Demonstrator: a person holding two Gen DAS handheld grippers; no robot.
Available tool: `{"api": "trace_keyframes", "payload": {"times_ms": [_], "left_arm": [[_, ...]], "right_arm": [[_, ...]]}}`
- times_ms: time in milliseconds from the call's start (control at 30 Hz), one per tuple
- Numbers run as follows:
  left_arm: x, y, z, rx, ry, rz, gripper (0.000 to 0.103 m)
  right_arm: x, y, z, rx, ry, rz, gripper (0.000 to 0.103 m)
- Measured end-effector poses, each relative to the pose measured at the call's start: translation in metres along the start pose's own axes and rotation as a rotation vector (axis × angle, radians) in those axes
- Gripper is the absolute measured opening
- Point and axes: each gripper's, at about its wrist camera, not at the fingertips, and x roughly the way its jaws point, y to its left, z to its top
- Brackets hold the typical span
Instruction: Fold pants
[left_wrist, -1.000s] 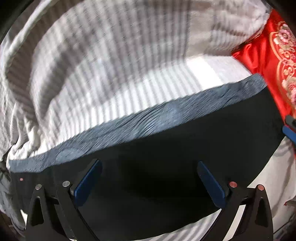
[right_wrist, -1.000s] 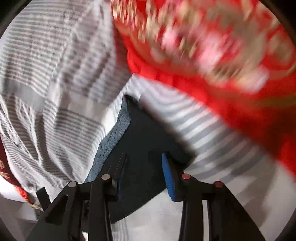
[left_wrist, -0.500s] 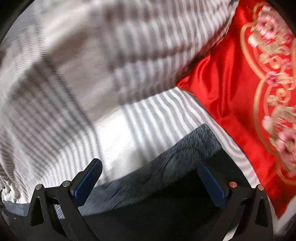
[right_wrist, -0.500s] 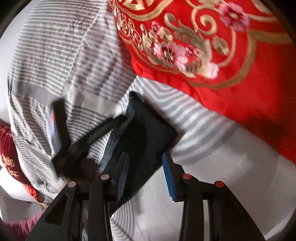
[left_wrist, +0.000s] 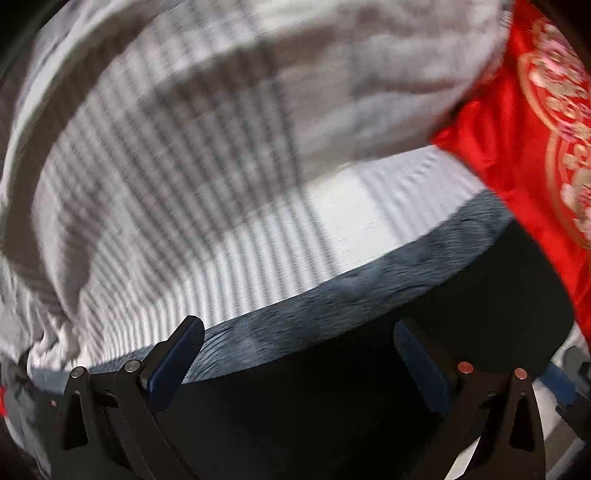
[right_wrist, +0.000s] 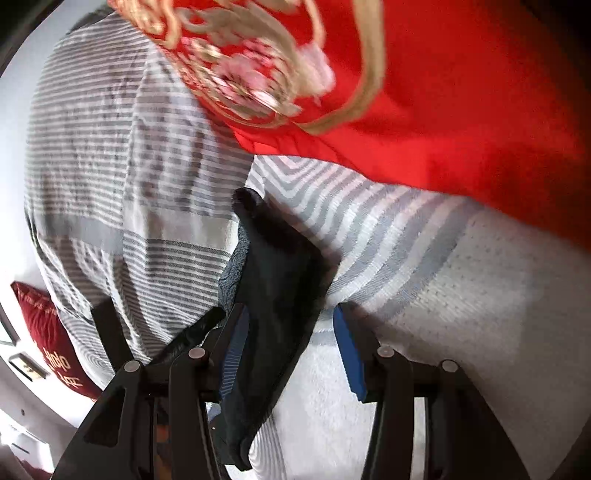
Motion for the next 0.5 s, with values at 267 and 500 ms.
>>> {"api": "trace_keyframes", "payload": {"times_ms": [267, 500], "left_arm": [[-0.006, 0.05, -0.035, -0.183, 0.024, 0.154, 0.103], [0.019, 0.069, -0.052, -0.227, 0.072, 0.167, 0.103]], "right_arm": [[0.022, 0.014, 0.008, -0.036, 0.0, 0.021, 0.053], [0.026, 0.016, 0.004, -0.03, -0.017, 0.017, 0.053]]}}
